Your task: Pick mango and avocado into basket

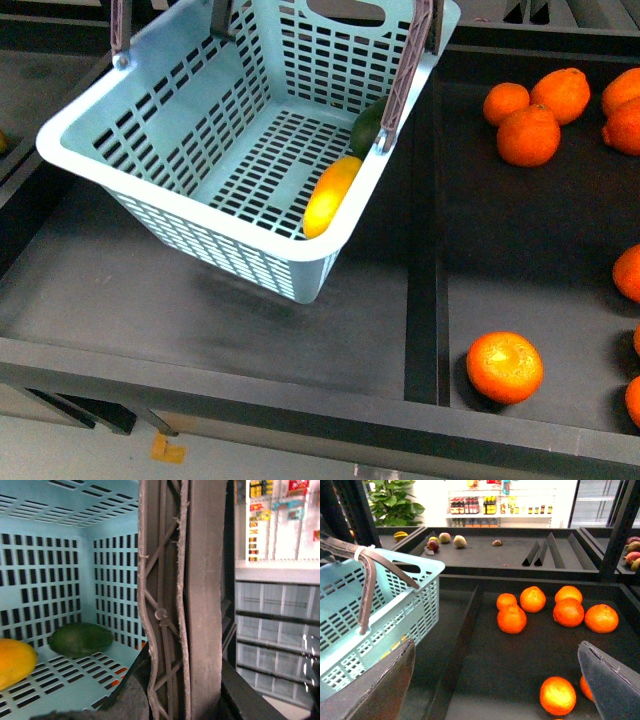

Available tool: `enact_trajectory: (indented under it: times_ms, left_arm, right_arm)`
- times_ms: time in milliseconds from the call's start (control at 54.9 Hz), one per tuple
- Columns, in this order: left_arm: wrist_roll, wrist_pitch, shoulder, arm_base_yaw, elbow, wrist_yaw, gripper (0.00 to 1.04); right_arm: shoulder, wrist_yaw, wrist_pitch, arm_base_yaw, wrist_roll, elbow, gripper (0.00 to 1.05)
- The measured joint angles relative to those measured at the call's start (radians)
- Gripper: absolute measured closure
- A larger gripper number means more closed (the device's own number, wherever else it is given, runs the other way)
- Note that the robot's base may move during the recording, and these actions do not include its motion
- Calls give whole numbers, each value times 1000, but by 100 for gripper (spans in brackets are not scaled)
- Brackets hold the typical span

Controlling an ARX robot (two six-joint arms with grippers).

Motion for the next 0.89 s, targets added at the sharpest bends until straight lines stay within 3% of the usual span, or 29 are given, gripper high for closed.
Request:
enact_trajectory:
  times_ms: [237,692,838,892]
  left_arm:
    - [-122,-8,45,34,-88,-29,84]
    - [-212,-156,-111,65,-192,-113,7]
    - [-192,-270,-227,81,-251,-92,9]
    - [47,31,-271,98,-385,-43,19]
  right_arm:
    - [0,0,0,0,0,0,9]
    - [0,0,0,0,0,0,9]
    - [0,0,0,0,0,0,9]
    - [0,0,0,0,0,0,9]
